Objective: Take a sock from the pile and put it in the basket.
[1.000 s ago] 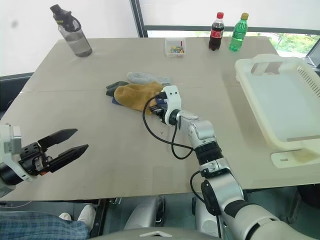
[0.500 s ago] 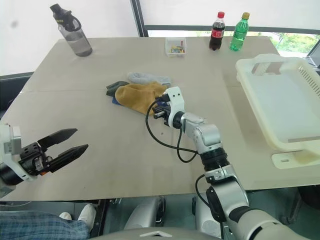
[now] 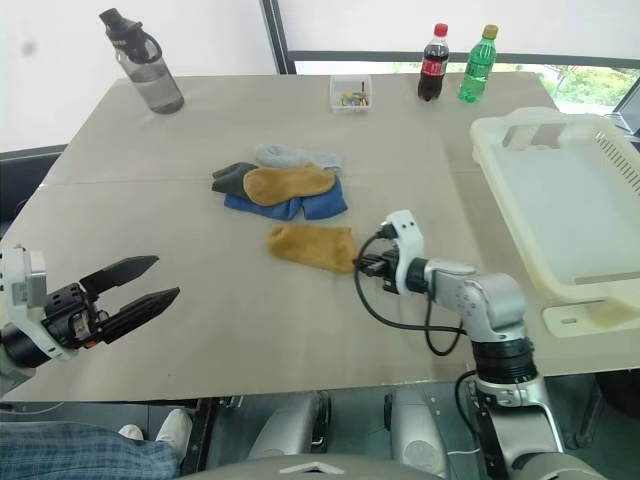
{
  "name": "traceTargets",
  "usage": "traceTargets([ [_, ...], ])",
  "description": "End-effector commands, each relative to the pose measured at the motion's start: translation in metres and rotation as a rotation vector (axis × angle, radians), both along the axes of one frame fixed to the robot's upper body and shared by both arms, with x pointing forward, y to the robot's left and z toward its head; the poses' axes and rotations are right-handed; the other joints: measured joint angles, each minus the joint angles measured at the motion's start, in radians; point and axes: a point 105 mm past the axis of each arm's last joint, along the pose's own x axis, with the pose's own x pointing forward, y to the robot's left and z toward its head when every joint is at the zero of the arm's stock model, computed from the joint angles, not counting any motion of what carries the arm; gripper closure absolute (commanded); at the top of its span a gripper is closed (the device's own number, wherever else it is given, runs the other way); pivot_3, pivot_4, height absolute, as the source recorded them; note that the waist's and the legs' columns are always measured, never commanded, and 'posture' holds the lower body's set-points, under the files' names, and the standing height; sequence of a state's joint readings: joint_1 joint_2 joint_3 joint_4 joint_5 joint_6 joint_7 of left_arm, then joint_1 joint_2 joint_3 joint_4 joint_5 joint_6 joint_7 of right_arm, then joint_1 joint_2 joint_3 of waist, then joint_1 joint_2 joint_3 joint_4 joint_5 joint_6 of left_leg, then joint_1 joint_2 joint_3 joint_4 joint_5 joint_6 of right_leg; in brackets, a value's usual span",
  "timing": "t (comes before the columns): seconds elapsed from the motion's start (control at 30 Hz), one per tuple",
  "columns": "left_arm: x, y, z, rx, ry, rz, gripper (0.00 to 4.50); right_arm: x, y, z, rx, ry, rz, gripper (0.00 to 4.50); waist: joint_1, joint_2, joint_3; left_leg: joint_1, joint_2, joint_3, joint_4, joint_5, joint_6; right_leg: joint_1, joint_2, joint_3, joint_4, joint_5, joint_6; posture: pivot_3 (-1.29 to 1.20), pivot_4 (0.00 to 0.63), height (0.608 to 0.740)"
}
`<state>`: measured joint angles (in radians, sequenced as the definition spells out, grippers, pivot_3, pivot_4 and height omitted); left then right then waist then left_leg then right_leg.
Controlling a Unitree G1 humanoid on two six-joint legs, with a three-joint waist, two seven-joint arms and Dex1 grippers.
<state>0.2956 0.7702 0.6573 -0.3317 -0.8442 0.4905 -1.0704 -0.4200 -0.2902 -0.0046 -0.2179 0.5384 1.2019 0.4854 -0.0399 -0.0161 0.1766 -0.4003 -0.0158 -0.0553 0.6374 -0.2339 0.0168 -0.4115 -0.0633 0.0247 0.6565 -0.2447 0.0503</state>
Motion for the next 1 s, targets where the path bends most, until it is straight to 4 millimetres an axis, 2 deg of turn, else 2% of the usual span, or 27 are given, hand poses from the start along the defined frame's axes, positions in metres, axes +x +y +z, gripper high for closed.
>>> traceTargets([
  [0.03,0.0,0.0,0.005,0.022,-0.023,-0.014,0.0,-0.008,-0.03,0.007,-0.055,0.012,-0.02,4.49,0.002,0.0,0.0,0.0,0.0,0.0,0.0,0.0,0.0,0.0,0.0,0.0,0.0,0.0,0.0,0.0,0.15,0.74],
  [0.23,0.001,0.001,0.005,0.023,-0.025,-0.019,0.0,-0.03,-0.069,0.001,-0.143,0.095,0.021,4.49,0.007,-0.001,0.0,0.0,0.0,0.0,0.0,0.0,0.0,0.0,0.0,0.0,-0.001,0.0,0.0,0.0,0.15,0.74],
  [0.43,0.003,0.0,0.004,0.021,-0.022,-0.026,0.0,-0.048,-0.084,-0.001,-0.185,0.141,0.096,4.49,0.009,-0.003,-0.001,-0.001,0.0,0.0,0.0,0.0,0.0,0.001,0.0,0.0,-0.004,0.0,0.001,0.0,0.15,0.74],
  [0.57,0.005,0.0,0.004,0.022,-0.022,-0.031,0.0,-0.034,-0.092,-0.004,-0.221,0.098,0.038,4.49,0.009,-0.003,-0.001,-0.001,0.001,0.001,0.001,0.0,0.0,0.001,0.001,0.0,-0.004,0.0,0.001,0.0,0.15,0.74],
  [0.77,0.005,0.0,0.004,0.023,-0.02,-0.035,0.0,-0.009,-0.083,0.005,-0.193,-0.017,-0.028,4.49,0.004,-0.004,-0.001,-0.001,0.002,0.003,0.004,0.0,0.0,0.001,0.002,0.002,-0.002,0.0,0.001,0.0,0.15,0.74],
  [1.0,0.006,0.0,0.004,0.023,-0.021,-0.033,0.0,-0.009,-0.067,0.006,-0.179,-0.021,0.029,4.49,0.004,-0.005,-0.001,0.0,0.002,0.003,0.004,0.0,0.0,0.001,0.002,0.002,-0.001,0.0,0.001,0.0,0.15,0.74],
])
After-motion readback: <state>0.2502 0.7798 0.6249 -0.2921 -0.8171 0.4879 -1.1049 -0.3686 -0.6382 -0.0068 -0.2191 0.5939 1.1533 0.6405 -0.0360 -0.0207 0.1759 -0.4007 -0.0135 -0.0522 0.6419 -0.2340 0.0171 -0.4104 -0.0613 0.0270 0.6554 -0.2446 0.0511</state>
